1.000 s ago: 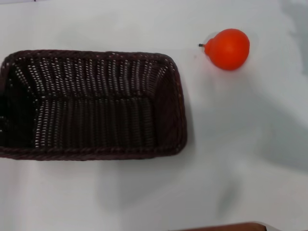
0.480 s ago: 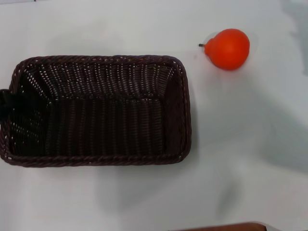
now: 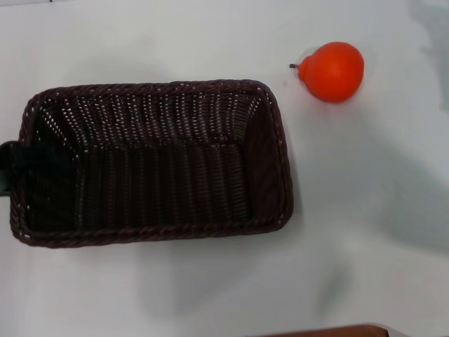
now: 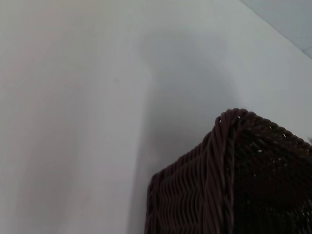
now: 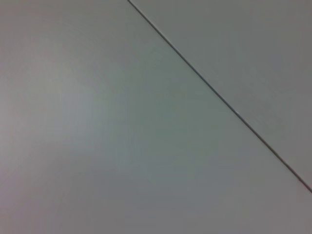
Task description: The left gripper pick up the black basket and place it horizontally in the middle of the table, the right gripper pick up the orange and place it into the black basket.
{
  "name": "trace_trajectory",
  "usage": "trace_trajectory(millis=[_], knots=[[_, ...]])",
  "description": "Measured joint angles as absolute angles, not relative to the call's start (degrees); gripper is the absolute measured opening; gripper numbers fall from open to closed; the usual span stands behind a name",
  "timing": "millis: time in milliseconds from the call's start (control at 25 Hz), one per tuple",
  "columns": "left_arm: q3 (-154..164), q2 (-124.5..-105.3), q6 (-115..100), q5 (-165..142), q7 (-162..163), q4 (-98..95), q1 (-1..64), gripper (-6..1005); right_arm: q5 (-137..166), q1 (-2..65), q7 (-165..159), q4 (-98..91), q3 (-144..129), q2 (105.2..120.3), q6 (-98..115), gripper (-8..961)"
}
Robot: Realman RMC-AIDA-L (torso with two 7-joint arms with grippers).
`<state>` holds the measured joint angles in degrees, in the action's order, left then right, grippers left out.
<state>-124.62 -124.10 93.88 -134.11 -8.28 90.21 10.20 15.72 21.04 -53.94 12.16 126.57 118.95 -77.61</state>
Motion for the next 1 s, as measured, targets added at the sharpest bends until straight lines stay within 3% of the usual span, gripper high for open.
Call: trace_trajectory(millis=[200, 440, 600, 760, 1000], knots=[[-124.29, -124.09, 94.99, -133.27, -9.23, 89.81, 9.84, 686, 15.76, 20.63, -53.92, 12.98, 124.60, 119.04, -77.64, 770], [-126.52, -123.93, 95.27, -132.51, -12.85, 87.80, 9.96, 685, 24.61, 19.51, -54.23, 16.15, 119.33, 117.31, -77.12, 770], [-131.17, -123.72, 96.60, -132.26, -15.92, 87.67, 10.49, 685, 33.73, 18.38, -57.64, 20.39, 119.11, 117.10, -74.15, 770], [-140.60, -123.63, 99.58, -131.71, -20.41, 87.46, 12.26, 685, 43.52, 17.29, -61.56, 24.50, 119.25, 117.23, -70.44, 769], [-149.98, -123.71, 99.74, -124.97, -29.23, 87.19, 13.31, 684, 54.65, 14.87, -65.05, 31.18, 119.21, 118.70, -63.61, 769]])
